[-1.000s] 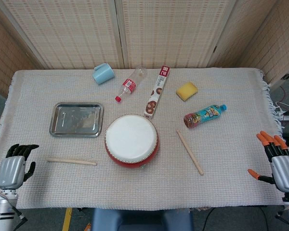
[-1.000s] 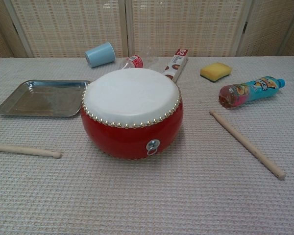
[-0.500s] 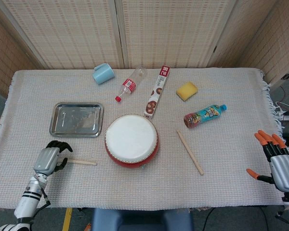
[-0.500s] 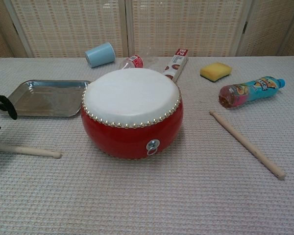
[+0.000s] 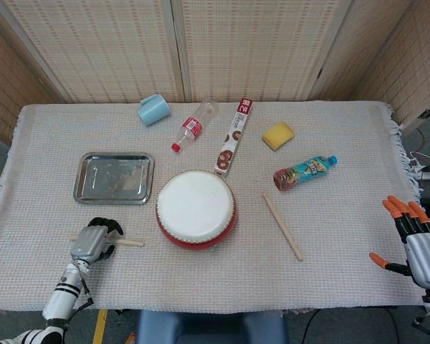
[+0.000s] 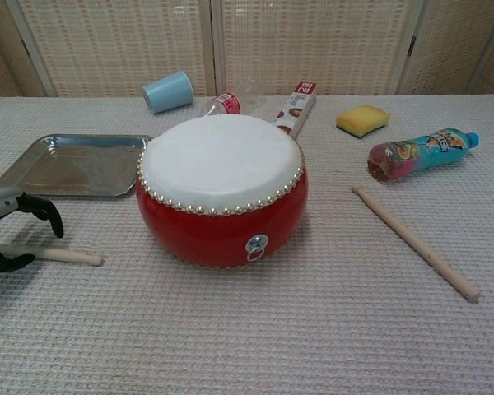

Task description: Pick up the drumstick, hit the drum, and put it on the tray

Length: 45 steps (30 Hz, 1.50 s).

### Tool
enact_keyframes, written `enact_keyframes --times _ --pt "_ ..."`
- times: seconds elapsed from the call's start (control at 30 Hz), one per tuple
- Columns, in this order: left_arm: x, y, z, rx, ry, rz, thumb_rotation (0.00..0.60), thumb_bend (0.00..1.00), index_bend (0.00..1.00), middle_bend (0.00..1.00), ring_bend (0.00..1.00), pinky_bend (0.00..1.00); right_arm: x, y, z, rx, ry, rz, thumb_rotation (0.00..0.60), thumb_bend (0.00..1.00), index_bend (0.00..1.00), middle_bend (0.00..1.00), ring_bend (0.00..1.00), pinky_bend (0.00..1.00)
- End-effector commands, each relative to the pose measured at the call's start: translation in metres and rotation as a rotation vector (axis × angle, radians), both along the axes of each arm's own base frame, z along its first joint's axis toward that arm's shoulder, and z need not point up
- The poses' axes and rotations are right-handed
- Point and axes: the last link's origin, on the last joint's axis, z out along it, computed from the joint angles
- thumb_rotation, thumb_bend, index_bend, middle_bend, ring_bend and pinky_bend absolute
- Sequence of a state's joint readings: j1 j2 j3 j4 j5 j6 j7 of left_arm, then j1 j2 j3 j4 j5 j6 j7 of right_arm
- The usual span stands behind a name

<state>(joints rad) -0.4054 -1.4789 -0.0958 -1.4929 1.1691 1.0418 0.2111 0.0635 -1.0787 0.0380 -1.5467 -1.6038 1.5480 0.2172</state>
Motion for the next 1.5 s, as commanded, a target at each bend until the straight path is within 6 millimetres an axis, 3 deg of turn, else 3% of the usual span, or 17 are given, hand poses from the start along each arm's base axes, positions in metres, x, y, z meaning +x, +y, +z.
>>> enact_keyframes --times 0.03,1.17,1.37,1.5 --pt "0.001 -0.004 -0.004 -0.011 0.003 0.003 0.6 0.35 0.44 0.26 0.18 0.13 0.0 0.0 0.0 0.0 -0.001 0.001 0.6 0.06 0.0 0.02 0.0 0.07" --pt "-0.012 0.004 -0.022 -0.004 0.003 0.062 0.6 0.41 0.52 0.27 0.18 0.13 -0.003 0.002 0.001 0.003 -0.017 -0.007 0.6 0.06 0.0 0.02 0.0 0.07" --pt "-0.01 0.001 -0.014 0.037 -0.079 0.081 0.6 0.41 0.59 0.29 0.2 0.14 -0.003 0.002 0.002 0.0 -0.018 -0.004 0.6 0.06 0.0 0.02 0.0 0.07" --pt "-0.008 -0.002 0.003 0.082 -0.226 0.122 0.6 0.41 0.59 0.3 0.2 0.15 -0.003 0.003 0.002 -0.003 -0.018 -0.005 0.6 0.06 0.0 0.02 0.0 0.07"
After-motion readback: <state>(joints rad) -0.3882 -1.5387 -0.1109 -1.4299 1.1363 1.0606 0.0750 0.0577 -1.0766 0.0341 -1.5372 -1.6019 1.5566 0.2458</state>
